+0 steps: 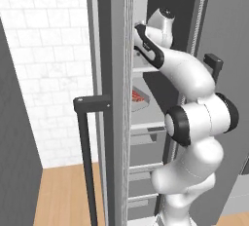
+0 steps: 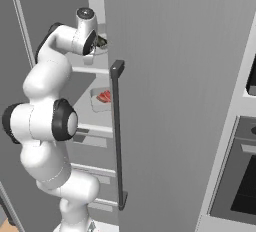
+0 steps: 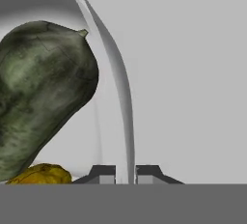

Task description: Take the meat container that has the steak and place it on the second highest rack of the freezer. Then take the vegetable container that has the cucumber and lemon and place it on the highest rack of the freezer.

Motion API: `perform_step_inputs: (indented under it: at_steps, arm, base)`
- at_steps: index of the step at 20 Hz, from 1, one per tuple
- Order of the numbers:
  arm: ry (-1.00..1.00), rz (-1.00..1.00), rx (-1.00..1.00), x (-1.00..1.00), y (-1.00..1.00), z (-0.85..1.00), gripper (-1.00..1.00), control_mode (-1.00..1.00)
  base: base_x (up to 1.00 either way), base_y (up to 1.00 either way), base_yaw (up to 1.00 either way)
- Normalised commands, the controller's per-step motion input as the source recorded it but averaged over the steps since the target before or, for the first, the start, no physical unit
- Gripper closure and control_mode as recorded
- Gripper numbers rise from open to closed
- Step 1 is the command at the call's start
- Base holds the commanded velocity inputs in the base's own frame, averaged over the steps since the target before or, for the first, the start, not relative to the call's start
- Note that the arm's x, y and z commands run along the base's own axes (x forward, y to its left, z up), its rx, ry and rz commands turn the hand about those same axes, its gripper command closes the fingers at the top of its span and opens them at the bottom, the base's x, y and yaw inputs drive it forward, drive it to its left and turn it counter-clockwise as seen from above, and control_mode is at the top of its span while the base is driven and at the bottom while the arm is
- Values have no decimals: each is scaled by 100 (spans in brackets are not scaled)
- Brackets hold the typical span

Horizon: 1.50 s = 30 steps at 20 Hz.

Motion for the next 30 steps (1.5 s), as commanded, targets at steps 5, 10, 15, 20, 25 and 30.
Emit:
perform_step_inputs:
  at_steps: [5, 10, 15, 20, 25, 30]
  arm:
    - [-1, 0, -2, 71, 0, -32, 100, -100]
    - [-5, -3, -6, 17, 5, -17, 100, -100]
    - [0, 0, -1, 0, 0, 0, -100, -100]
    - [0, 0, 0, 0, 0, 0, -100, -100]
    - [-15, 4, 0, -82, -13, 11, -100, -100]
    - [-18, 0, 6, -100, -15, 7, -100, -100]
  base:
    - [0, 0, 0]
    - [0, 0, 0]
    - [0, 0, 0]
    - [0, 0, 0]
    - [0, 0, 0]
    - [0, 0, 0]
